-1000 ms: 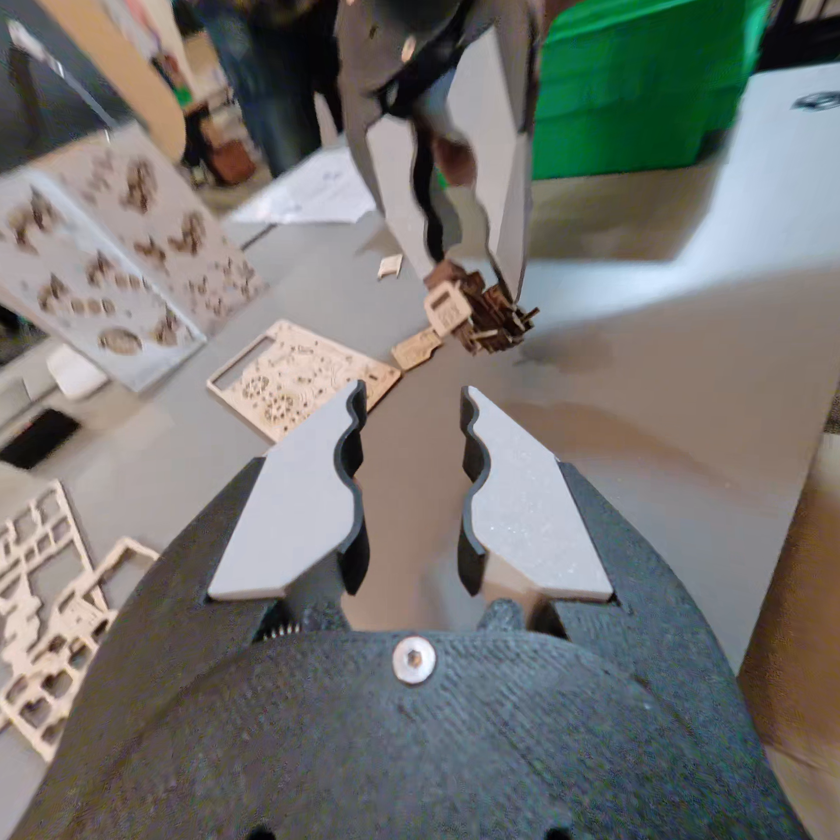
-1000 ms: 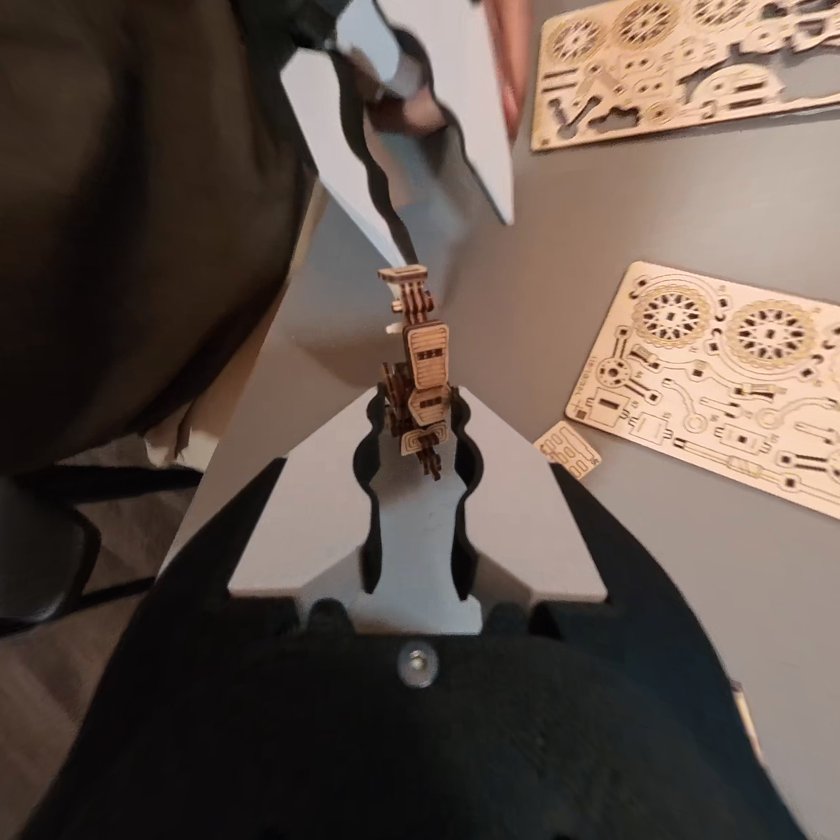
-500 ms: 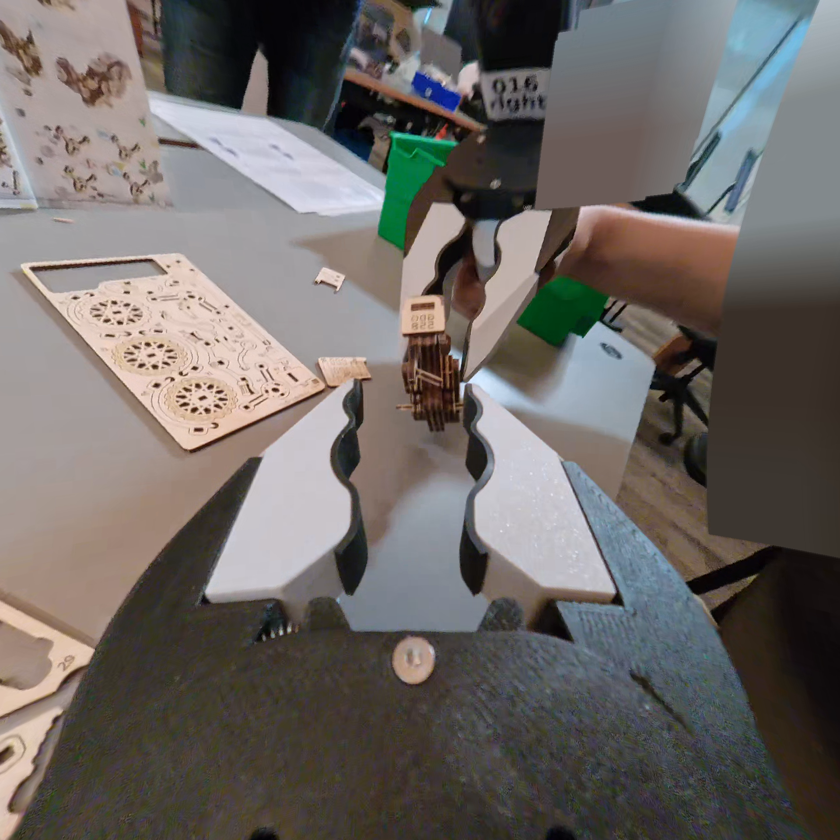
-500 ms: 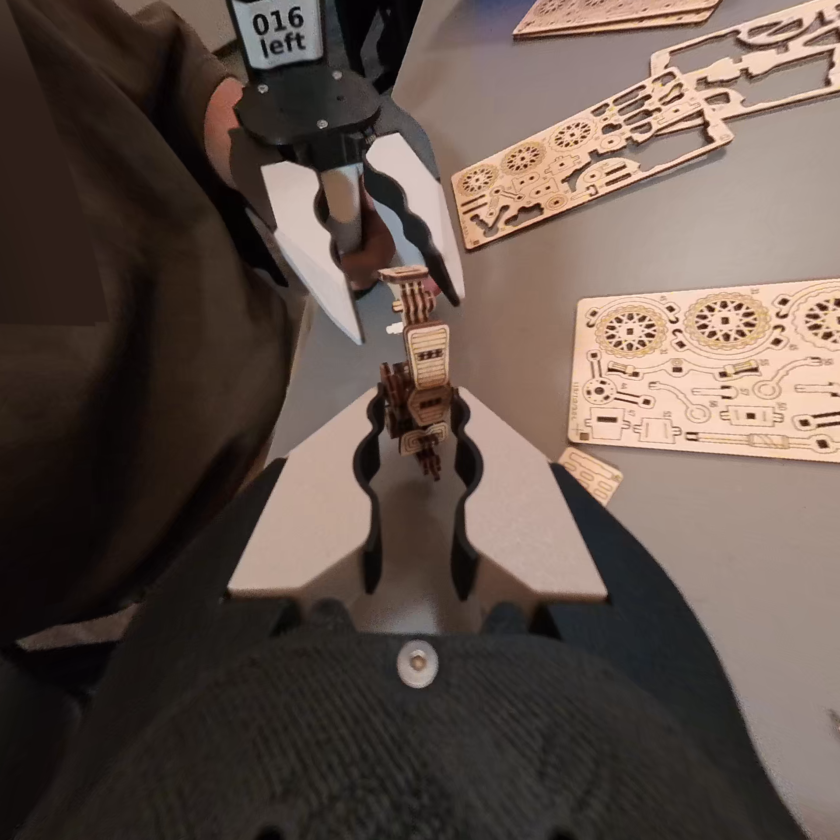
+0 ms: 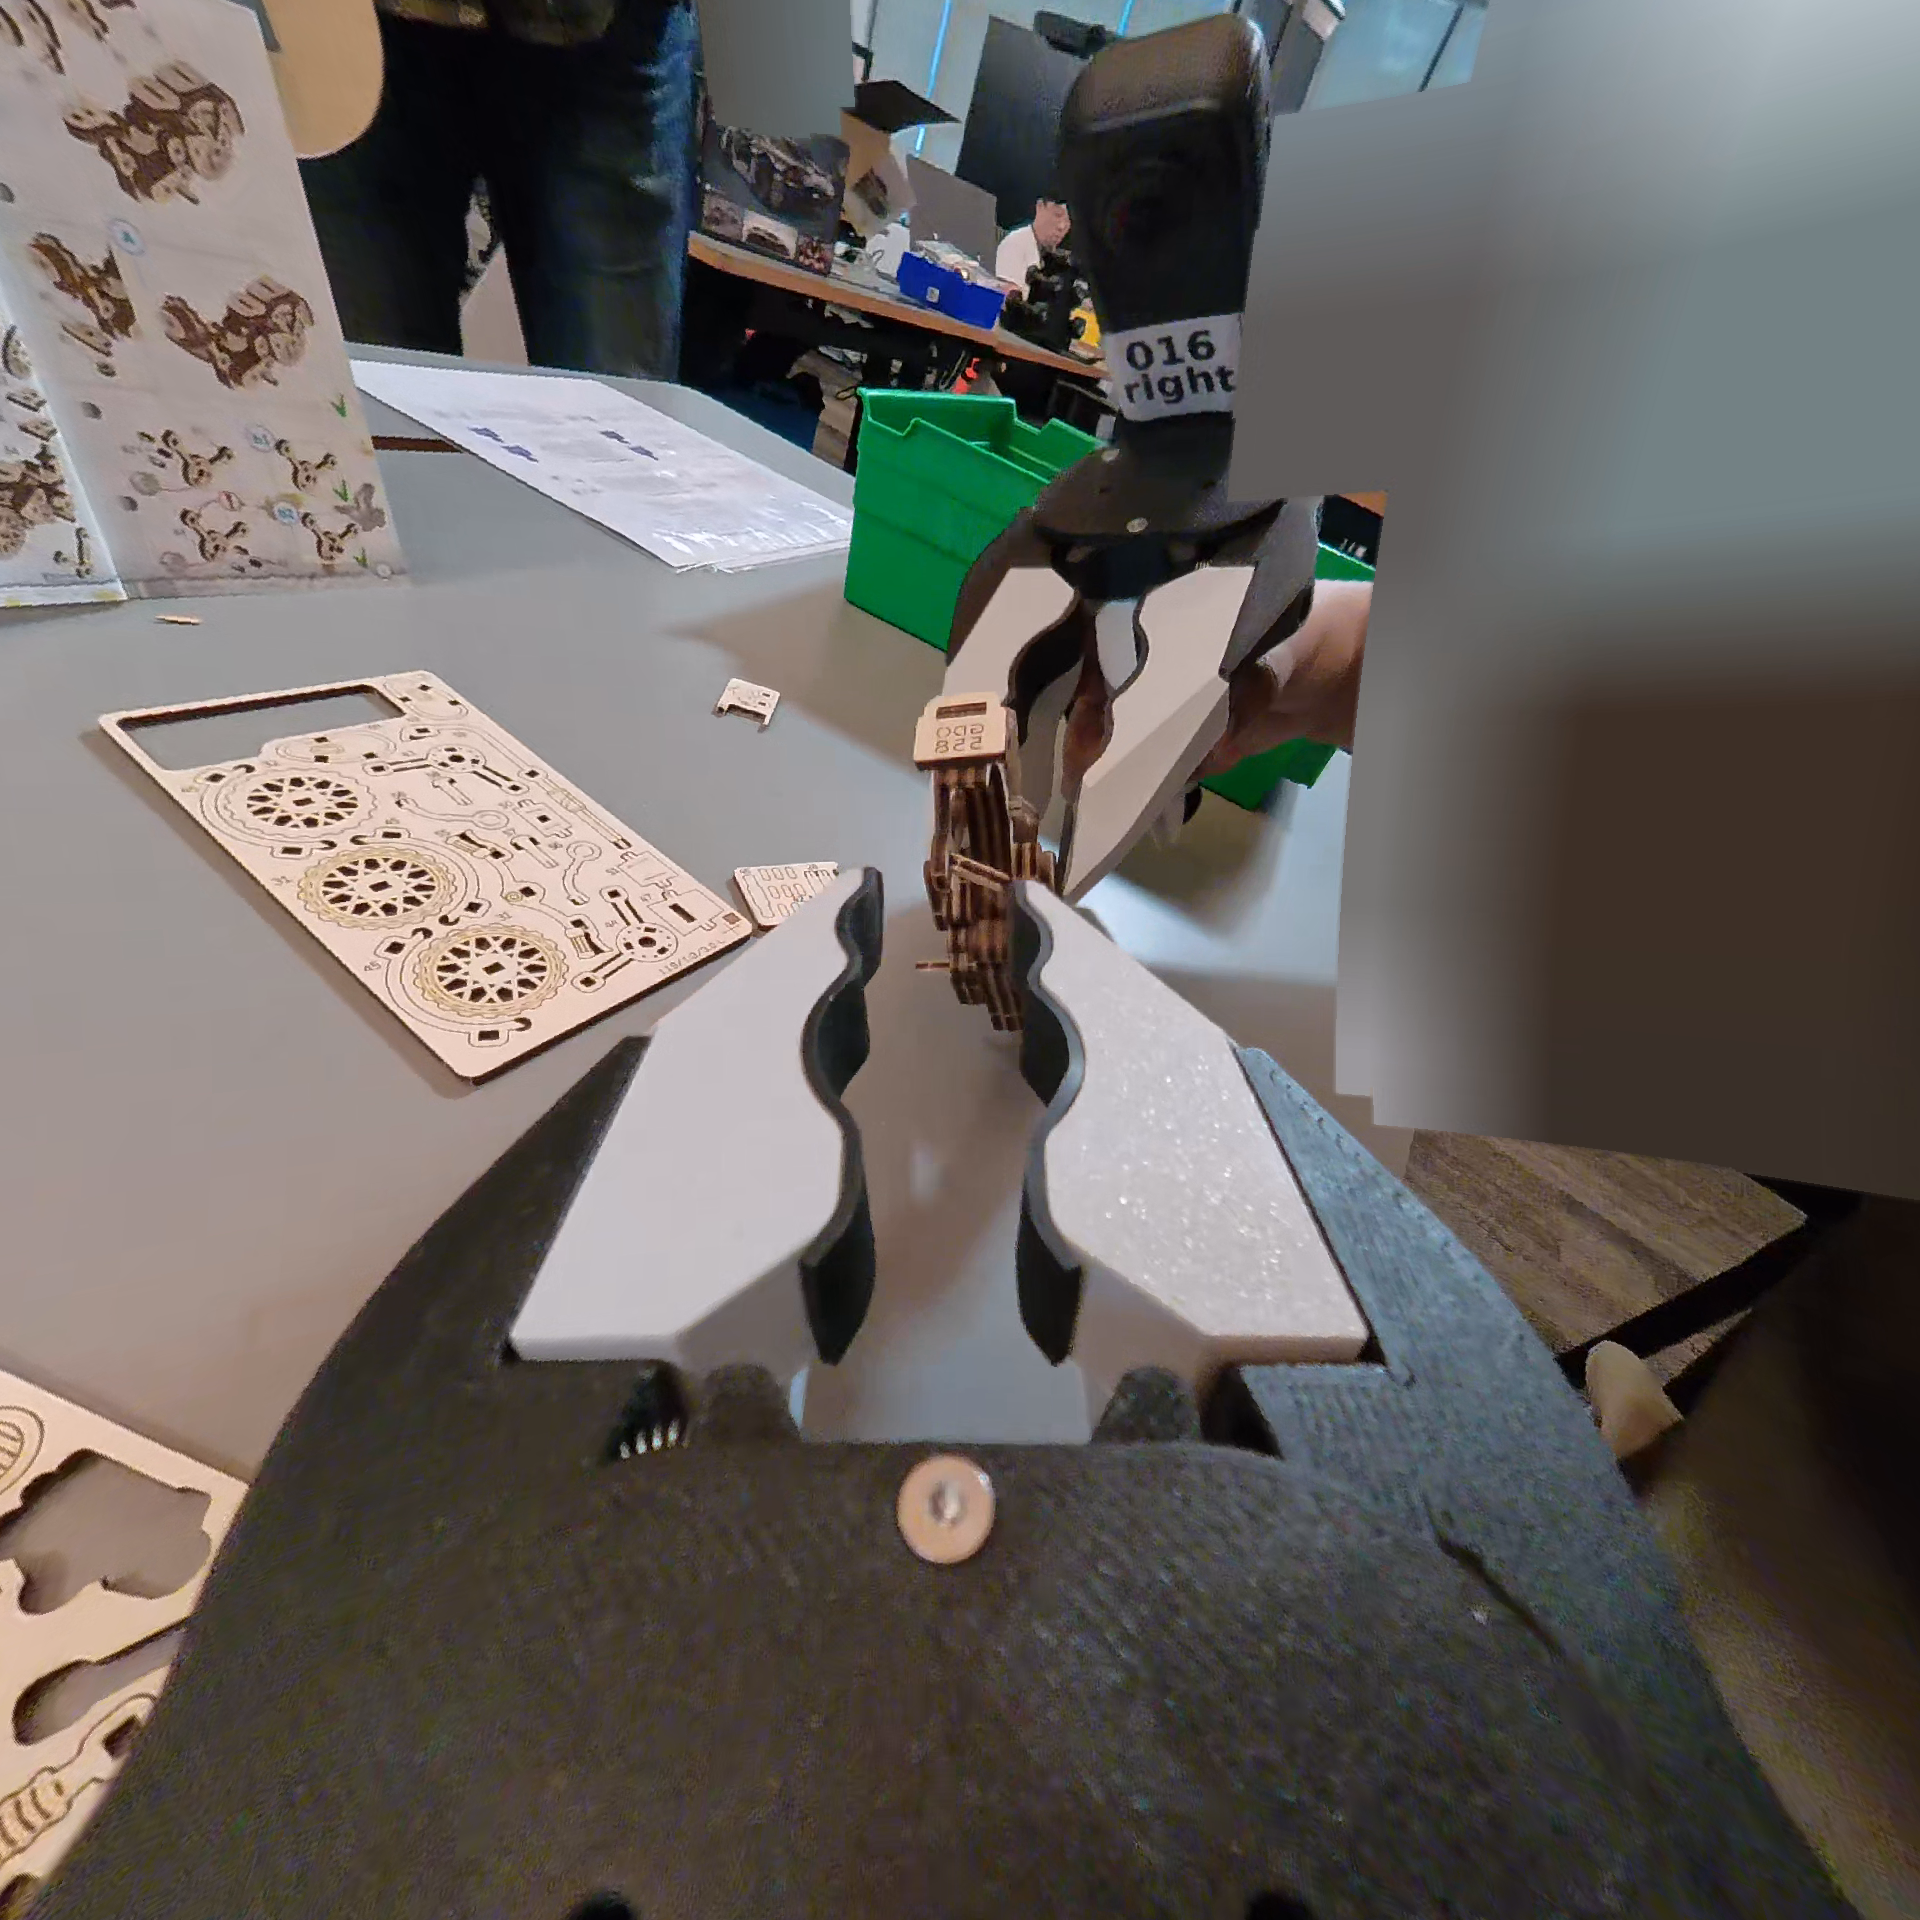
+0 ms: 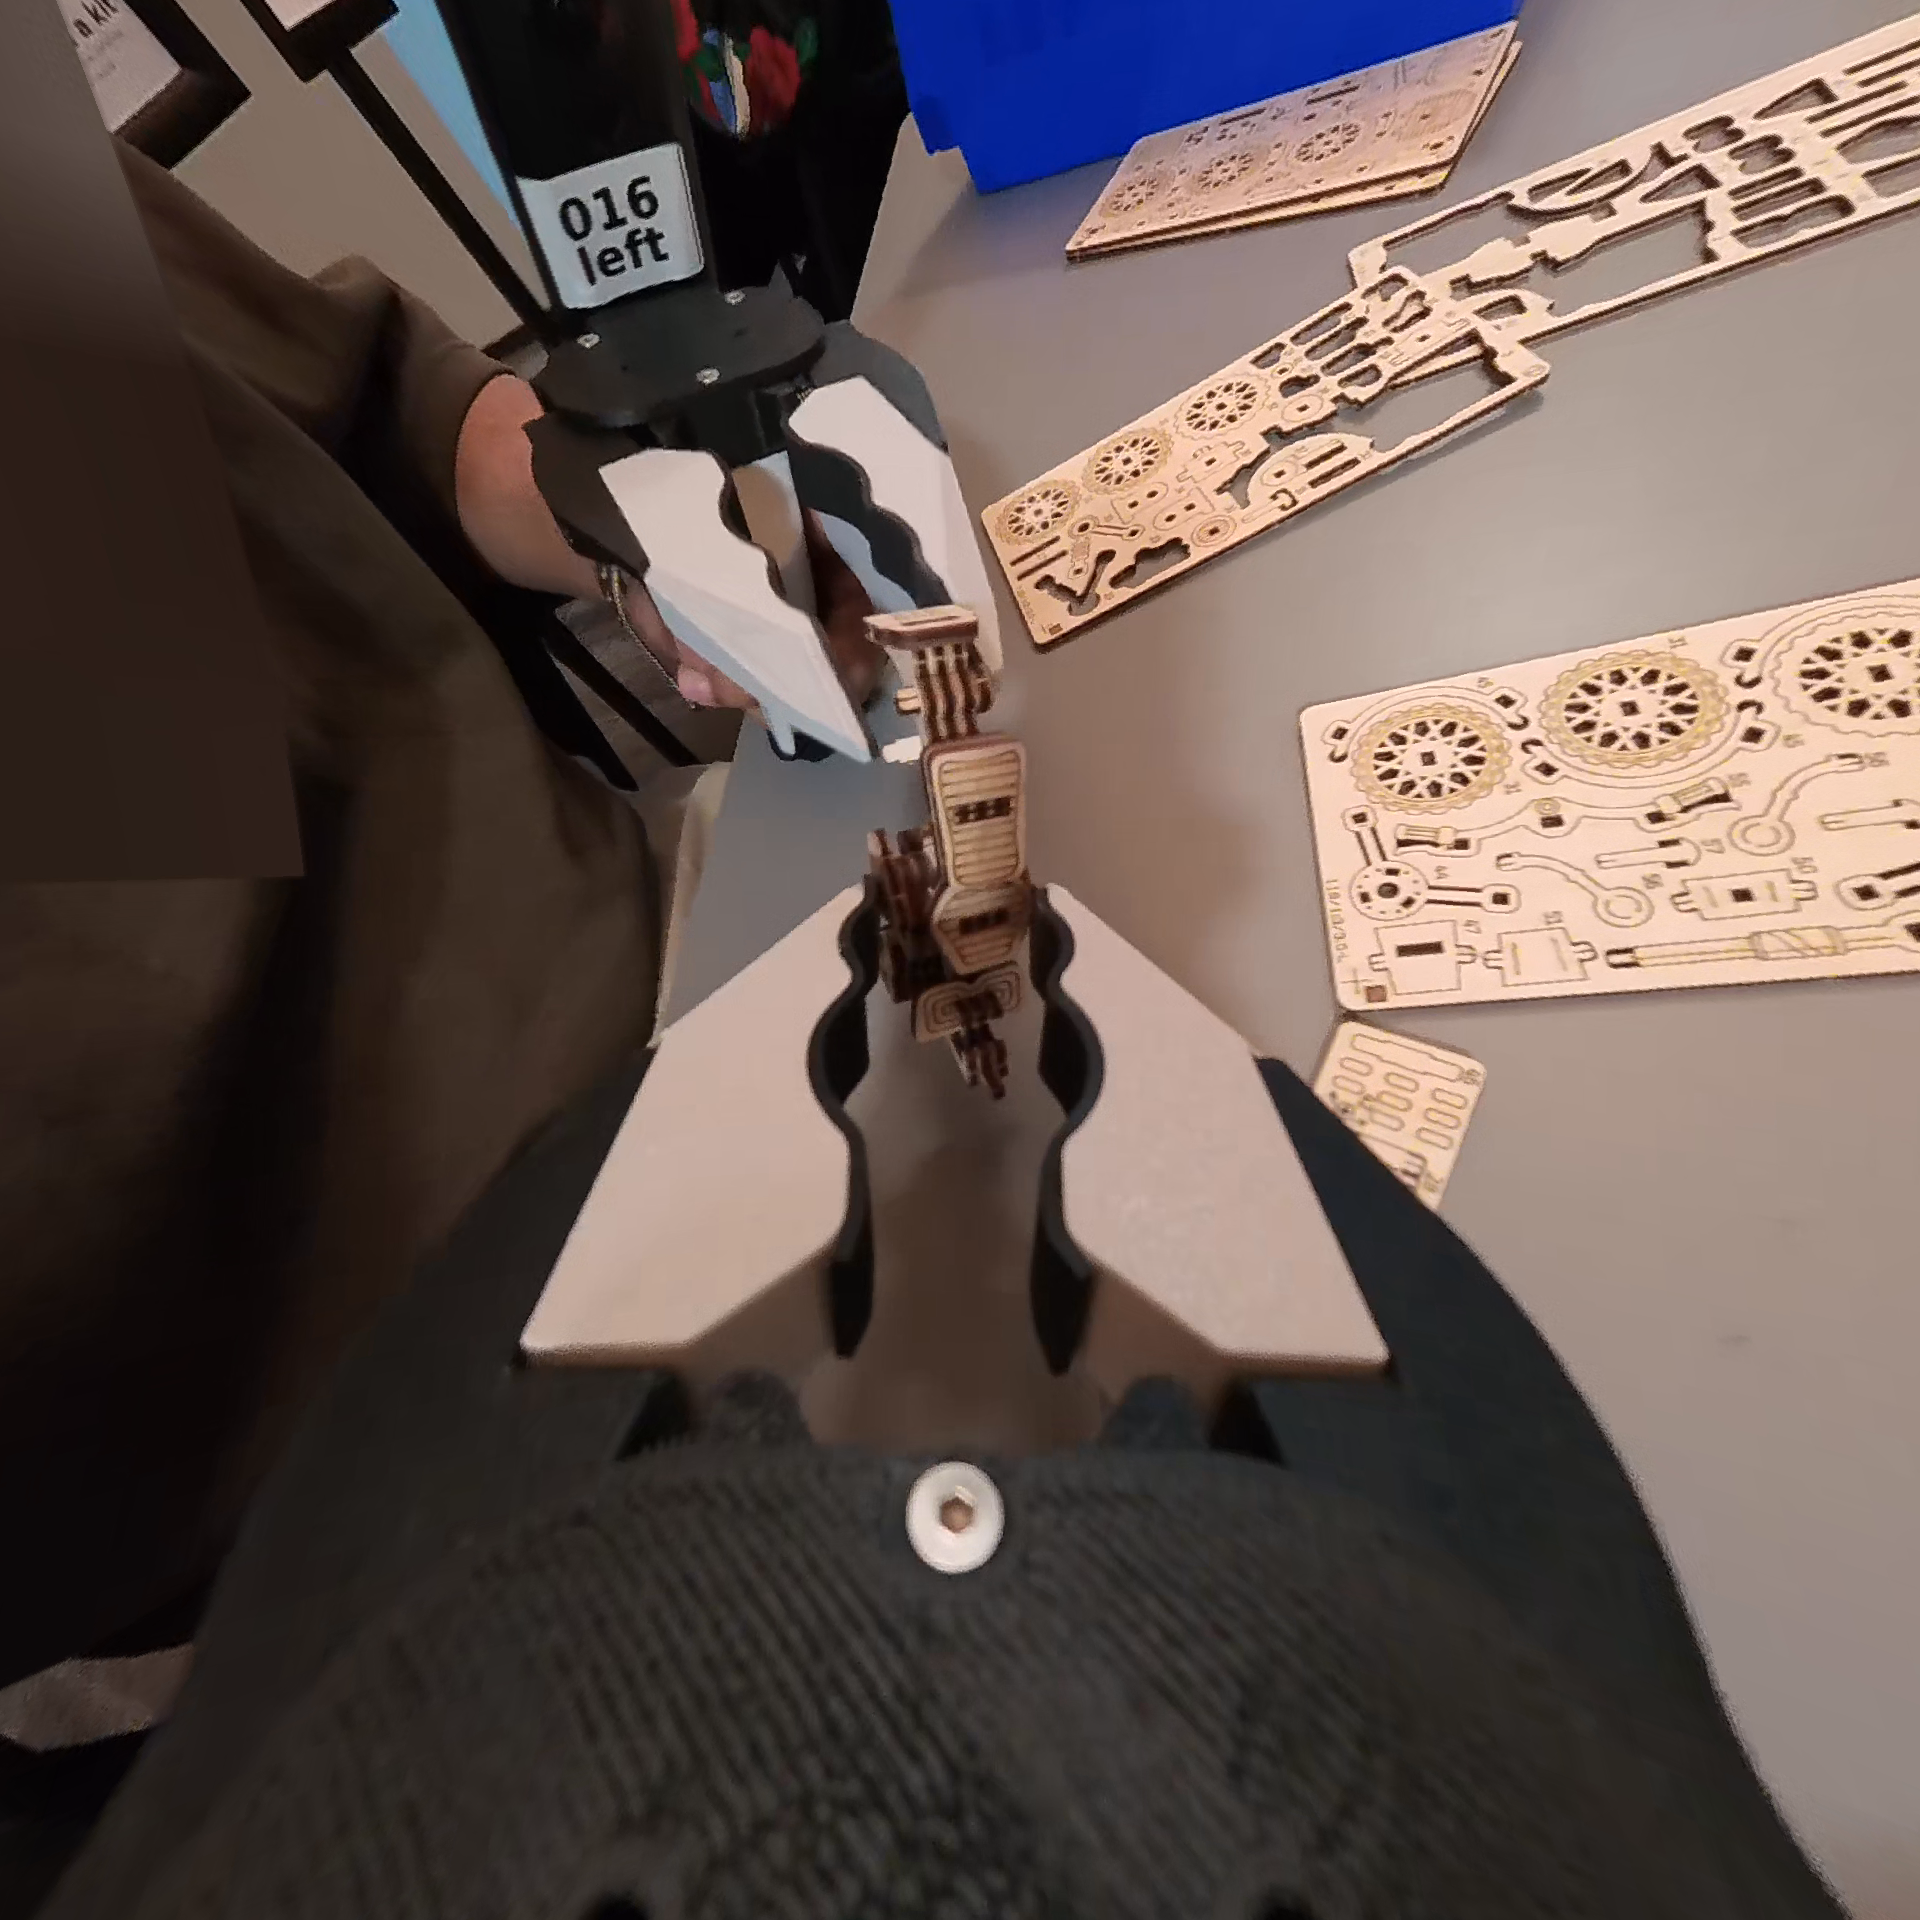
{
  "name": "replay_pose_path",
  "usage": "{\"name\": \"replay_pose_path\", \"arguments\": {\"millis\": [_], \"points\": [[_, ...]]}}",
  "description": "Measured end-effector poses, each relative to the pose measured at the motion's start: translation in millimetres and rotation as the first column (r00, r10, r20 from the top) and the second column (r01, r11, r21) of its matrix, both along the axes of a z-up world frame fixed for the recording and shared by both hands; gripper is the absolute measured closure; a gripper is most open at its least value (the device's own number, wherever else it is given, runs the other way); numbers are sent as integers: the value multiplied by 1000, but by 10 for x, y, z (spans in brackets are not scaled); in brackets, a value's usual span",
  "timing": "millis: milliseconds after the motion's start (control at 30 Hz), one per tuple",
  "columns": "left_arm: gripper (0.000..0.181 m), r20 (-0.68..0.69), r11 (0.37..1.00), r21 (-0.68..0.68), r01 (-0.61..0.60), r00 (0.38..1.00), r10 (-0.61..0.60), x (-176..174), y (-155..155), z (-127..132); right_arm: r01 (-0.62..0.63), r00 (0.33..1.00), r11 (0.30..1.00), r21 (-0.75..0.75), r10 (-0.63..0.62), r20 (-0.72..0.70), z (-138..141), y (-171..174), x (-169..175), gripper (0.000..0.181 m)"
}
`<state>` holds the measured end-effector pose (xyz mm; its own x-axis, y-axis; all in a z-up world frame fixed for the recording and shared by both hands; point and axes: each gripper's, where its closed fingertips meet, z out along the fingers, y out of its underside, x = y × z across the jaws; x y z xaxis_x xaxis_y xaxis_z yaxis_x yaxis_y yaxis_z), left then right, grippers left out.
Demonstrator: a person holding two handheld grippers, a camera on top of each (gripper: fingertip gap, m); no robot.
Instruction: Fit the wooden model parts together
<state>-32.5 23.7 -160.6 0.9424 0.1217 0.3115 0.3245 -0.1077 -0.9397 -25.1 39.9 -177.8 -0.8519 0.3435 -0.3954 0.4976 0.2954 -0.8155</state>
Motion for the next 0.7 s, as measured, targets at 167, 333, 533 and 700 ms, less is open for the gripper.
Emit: {"name": "replay_pose_path", "arguments": {"millis": [167,333,533,700], "points": [[165,-2,1000,6,16,1000,-16,20,0,7,27,1000,999,-19,-27,2,1,-18,17,155],[166,1,999,12,30,1000,-30,39,-4,13,45,999,998,-32,-45,-2,5,-41,34,155],[170,2,999,19,35,999,-35,56,-5,20,55,998,998,-25,-56,-7,-17,-57,48,155],[171,17,999,25,35,999,-36,47,-13,21,61,998,998,-33,-62,-12,-3,-71,48,155]]}}
